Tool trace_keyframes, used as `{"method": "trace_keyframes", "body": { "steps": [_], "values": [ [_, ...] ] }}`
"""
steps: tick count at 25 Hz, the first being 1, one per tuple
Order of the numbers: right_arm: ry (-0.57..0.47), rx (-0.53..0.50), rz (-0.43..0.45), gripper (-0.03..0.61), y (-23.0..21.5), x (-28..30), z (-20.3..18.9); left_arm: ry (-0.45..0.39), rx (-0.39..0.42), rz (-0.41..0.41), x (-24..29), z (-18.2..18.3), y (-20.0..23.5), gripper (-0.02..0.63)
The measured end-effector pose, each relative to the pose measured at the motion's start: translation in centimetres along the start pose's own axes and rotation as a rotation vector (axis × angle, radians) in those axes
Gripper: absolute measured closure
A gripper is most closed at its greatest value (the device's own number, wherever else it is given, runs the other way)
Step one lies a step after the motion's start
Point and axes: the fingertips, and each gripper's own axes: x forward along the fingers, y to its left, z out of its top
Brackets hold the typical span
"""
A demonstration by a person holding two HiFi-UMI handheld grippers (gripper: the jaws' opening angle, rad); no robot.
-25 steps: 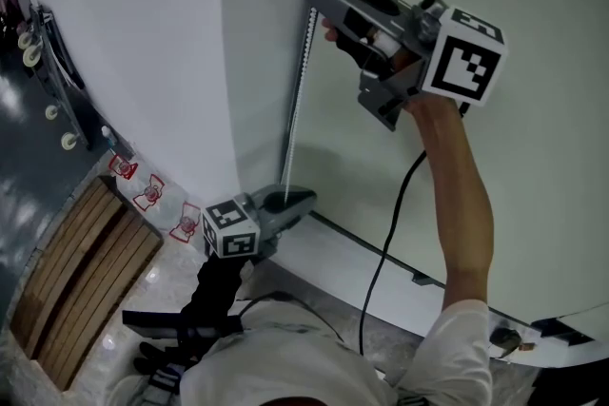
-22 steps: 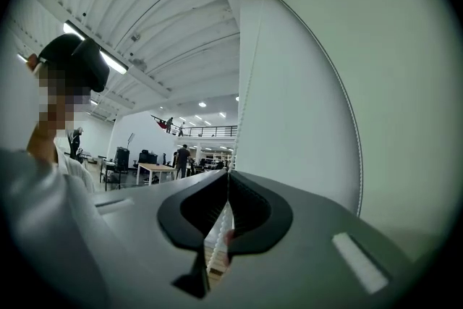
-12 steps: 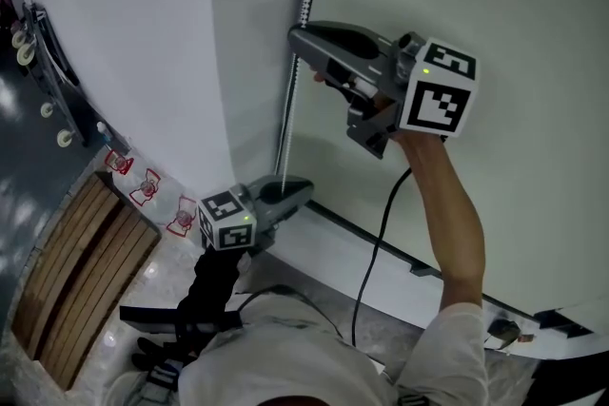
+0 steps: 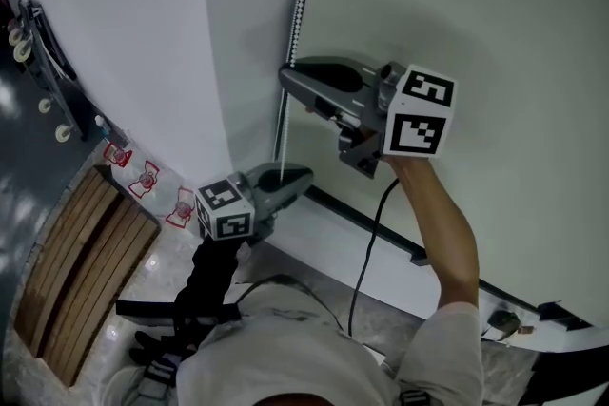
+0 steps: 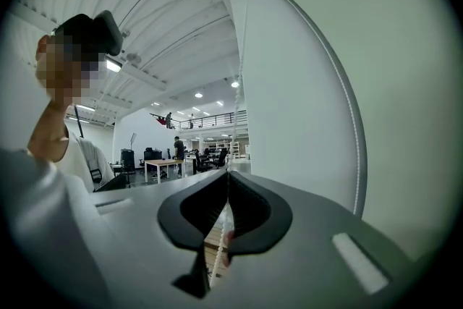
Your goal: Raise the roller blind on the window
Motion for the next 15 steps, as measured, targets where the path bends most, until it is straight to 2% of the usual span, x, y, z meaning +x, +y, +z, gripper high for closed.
{"method": "trace_keyframes", "body": {
  "steps": [15],
  "values": [
    [0.143,0.110,0.017,0.572,1.0,0.2,-10.7,0.003,0.000,0.010,-0.2,0.1,0.2,0.615]
  ]
}}
